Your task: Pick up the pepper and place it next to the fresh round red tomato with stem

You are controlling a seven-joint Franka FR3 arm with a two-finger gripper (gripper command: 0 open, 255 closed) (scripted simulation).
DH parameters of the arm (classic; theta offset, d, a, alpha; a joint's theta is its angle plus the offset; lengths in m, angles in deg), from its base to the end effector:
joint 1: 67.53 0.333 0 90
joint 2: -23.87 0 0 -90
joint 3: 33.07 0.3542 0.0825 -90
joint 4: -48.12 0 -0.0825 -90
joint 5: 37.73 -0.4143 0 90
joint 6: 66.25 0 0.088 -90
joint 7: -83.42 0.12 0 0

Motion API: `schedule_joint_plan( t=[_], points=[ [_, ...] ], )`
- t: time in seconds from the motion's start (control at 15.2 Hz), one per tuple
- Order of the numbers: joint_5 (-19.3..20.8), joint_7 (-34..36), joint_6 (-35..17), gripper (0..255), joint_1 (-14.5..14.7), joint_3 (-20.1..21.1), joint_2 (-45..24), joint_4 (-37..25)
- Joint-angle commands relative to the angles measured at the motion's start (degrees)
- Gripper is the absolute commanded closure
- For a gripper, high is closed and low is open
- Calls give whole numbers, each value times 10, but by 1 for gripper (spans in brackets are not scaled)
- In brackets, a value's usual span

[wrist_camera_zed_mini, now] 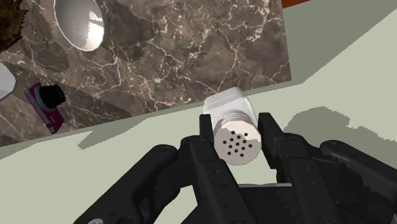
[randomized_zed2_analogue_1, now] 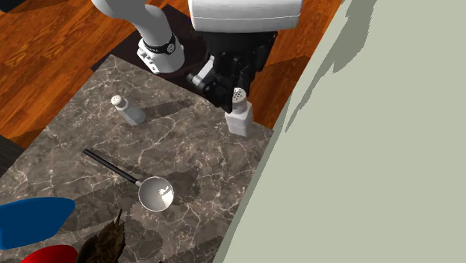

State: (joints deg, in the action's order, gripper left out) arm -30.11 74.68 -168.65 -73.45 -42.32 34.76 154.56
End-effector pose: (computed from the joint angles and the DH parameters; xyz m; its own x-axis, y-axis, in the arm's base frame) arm 0.5129 -0.1603 0.6288 0.9916 -0.0838 0.0990 -0.0953 -0.9884 0.1182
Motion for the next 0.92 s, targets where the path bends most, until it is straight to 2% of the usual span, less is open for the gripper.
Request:
schedule_joint_plan(
  t=[0.0,0.46,0.86],
  points=[
    [1,-23,-2,255,-9,-14,6,6],
    [3,-119,-12,255,-47,-74,16,14],
    [-3,-207,-17,255,-78,-129,1,-4]
  ],
)
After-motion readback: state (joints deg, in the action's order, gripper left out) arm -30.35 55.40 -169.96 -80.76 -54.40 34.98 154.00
